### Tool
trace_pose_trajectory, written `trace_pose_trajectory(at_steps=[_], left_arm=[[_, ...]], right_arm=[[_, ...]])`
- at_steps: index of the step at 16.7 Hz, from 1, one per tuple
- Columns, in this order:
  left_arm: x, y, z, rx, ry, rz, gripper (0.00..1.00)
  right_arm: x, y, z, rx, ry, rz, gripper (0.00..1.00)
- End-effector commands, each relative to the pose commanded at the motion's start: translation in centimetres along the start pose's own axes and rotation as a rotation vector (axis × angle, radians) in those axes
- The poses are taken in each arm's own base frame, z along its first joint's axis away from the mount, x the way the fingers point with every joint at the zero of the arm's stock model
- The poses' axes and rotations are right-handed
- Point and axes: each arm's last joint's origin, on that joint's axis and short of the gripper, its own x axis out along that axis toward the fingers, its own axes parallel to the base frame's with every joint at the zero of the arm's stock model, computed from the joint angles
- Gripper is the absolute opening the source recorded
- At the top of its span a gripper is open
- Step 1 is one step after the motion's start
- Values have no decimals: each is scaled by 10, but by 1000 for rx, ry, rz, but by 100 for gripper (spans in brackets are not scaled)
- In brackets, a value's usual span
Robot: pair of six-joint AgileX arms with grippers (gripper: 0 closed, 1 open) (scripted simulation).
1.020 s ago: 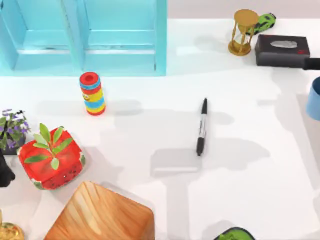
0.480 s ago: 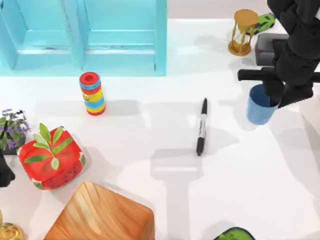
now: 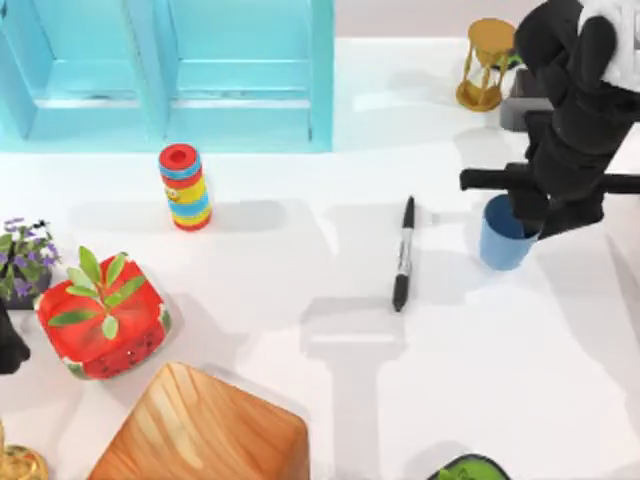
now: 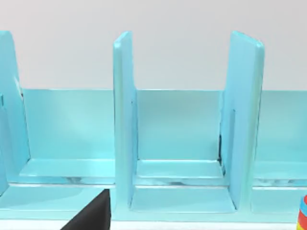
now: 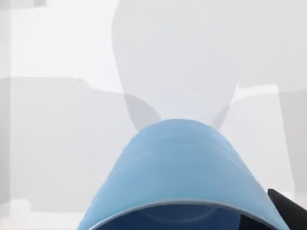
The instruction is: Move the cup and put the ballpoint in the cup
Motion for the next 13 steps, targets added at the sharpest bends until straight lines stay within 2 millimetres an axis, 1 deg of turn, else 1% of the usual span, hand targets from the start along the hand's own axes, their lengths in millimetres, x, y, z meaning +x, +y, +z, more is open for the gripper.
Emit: trace_pose_trajectory(at_steps=[1,4,13], left_arm=[[0,0,0,0,0,0,100],[0,0,0,0,0,0,100],[0,0,0,0,0,0,100]], right_arm=[[3,1,0,-1,1,0,0],[4,1,-1,-1,1,1,0],[4,1,-1,-1,1,1,68]])
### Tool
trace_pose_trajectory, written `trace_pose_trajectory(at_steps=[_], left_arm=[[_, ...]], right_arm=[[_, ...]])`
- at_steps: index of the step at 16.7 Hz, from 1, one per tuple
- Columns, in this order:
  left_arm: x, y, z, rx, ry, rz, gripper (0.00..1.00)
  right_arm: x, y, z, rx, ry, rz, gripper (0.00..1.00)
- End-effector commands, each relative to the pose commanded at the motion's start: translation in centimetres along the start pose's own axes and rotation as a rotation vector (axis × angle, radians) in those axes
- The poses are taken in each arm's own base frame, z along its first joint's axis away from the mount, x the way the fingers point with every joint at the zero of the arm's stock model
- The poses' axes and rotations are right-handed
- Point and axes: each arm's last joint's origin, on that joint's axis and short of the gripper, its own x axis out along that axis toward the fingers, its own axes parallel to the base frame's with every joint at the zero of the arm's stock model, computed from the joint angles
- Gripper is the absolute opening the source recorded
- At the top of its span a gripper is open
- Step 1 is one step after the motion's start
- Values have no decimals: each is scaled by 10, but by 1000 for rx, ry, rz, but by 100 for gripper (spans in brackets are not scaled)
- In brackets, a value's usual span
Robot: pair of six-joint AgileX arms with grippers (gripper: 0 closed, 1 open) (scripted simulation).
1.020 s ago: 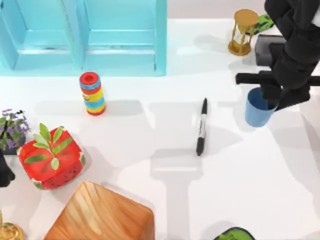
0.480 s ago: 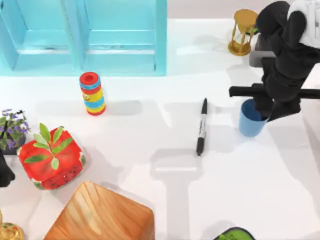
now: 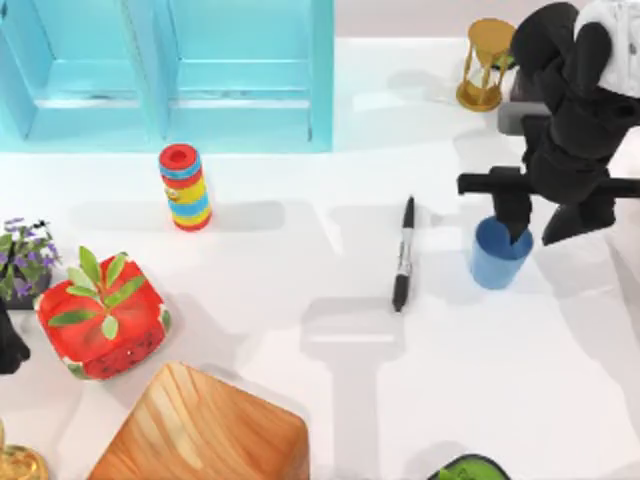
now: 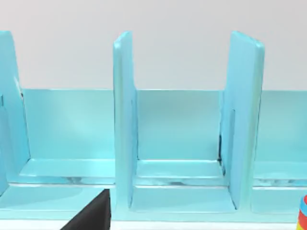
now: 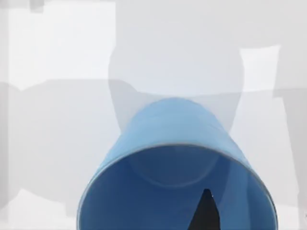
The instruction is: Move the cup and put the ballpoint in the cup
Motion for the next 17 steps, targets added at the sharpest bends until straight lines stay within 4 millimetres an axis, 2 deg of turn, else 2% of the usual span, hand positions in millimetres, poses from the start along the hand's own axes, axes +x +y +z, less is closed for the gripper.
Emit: trace_pose_trajectory(at_steps=[4,5,14,17], left_arm=[[0,0,0,0,0,0,100],[0,0,0,0,0,0,100],[0,0,0,0,0,0,100],[0,0,0,0,0,0,100]], right_arm=[[0,0,0,0,0,0,98],[0,0,0,0,0,0,100],[-1,-1,1,3,0,0,100],[-14,0,7,11,7,-4,100]])
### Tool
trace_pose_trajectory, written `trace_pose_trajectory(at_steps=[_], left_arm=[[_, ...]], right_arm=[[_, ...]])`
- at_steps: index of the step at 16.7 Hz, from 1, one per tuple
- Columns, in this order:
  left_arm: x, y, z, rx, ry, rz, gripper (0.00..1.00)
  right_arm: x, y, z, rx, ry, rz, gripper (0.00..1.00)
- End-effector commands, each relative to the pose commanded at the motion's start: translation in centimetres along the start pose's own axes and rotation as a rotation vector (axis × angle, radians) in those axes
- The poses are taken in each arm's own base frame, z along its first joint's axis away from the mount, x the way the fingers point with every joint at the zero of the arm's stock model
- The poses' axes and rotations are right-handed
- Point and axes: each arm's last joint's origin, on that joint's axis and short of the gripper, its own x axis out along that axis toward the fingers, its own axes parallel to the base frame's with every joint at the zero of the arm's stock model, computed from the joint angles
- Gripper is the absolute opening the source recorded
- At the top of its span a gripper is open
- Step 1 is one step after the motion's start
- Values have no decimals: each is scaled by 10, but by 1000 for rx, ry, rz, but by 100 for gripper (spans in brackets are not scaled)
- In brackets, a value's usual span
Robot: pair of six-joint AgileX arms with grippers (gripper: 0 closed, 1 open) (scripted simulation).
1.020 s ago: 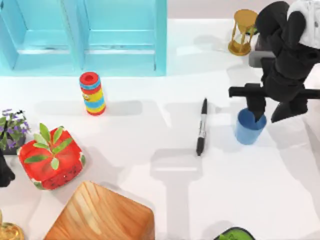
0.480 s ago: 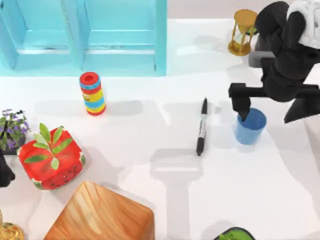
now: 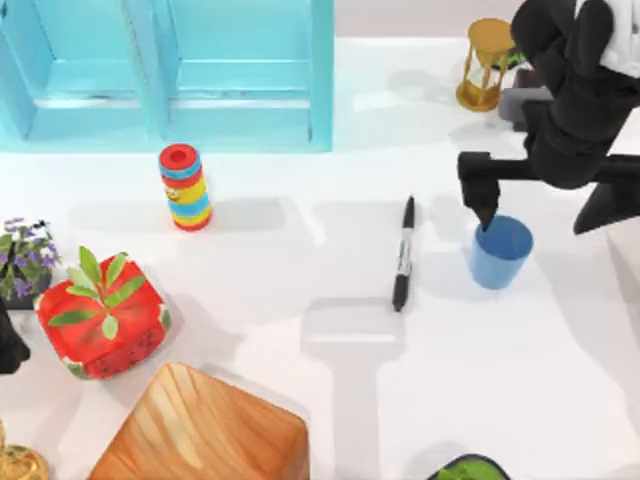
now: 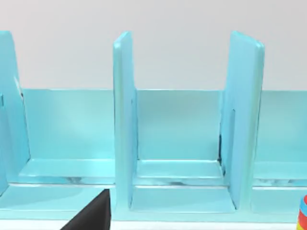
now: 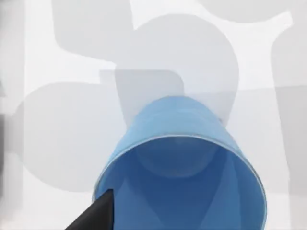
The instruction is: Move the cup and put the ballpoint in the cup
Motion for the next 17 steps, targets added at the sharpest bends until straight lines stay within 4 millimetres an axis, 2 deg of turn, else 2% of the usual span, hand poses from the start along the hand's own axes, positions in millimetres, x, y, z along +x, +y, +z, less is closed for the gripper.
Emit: trace_pose_trajectory(at_steps=[2,5,7,9,11,17], left_arm=[[0,0,0,0,0,0,100],[0,0,0,0,0,0,100],[0,0,0,0,0,0,100],[0,0,0,0,0,0,100],[0,0,0,0,0,0,100],[0,0,0,0,0,0,100]], right_arm=[[-22,3,6,0,5,-2,100],[-72,7,11,-2,1,-2,100],[-103,7,8,-3,-1,-2,100],[-124,6,4,-6,-5,0,100],[-135,6,1,-8,-7,4,100],[-132,10,2,-4,-1,-2,100]])
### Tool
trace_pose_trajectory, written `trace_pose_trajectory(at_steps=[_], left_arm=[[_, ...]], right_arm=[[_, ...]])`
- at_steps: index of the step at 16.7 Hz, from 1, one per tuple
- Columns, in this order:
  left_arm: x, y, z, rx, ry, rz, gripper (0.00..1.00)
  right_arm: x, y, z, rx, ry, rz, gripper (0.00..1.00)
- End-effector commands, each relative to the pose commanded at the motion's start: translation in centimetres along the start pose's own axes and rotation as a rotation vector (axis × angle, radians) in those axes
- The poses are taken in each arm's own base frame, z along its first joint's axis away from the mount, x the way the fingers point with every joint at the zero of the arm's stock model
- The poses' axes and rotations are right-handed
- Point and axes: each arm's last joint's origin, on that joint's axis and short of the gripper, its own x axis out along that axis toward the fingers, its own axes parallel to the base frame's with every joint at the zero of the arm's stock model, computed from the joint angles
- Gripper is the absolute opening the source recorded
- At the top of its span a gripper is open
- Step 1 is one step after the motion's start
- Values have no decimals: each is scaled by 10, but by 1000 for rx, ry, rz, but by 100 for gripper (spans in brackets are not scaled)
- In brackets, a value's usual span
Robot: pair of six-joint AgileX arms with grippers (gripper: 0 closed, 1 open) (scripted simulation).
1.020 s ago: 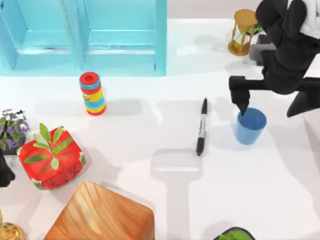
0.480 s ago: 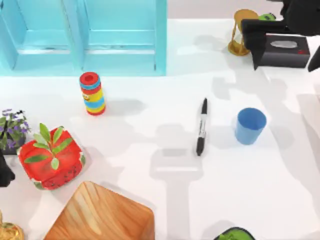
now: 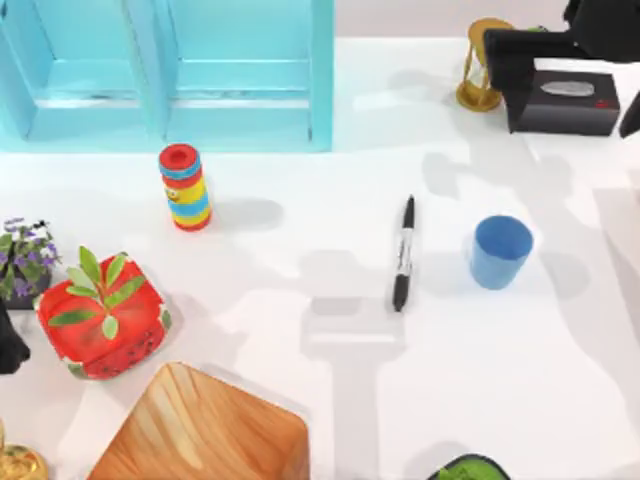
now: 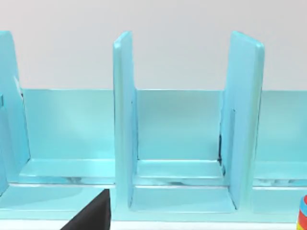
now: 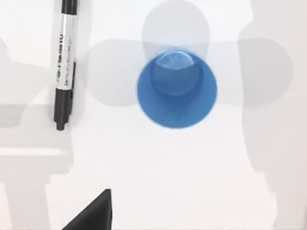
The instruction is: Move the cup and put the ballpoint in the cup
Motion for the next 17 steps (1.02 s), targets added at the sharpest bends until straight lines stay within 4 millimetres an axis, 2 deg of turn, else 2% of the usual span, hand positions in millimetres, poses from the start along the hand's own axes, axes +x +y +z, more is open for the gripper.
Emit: trace_pose_trajectory(at_steps=[2,4,8,12,14,17], left_arm=[[0,0,0,0,0,0,100],[0,0,0,0,0,0,100],[0,0,0,0,0,0,100],[0,0,0,0,0,0,100],[0,0,0,0,0,0,100],[0,0,0,0,0,0,100]], right_arm=[[9,13,6,20,18,-19,100],[26,35,15,46,40,-51,100],[76,91,28,99,68,-131,100],[122,138,21,143,70,-202,100],[133,149,16,153,68,-221,100],[135,151,15,154,68,-224,100]])
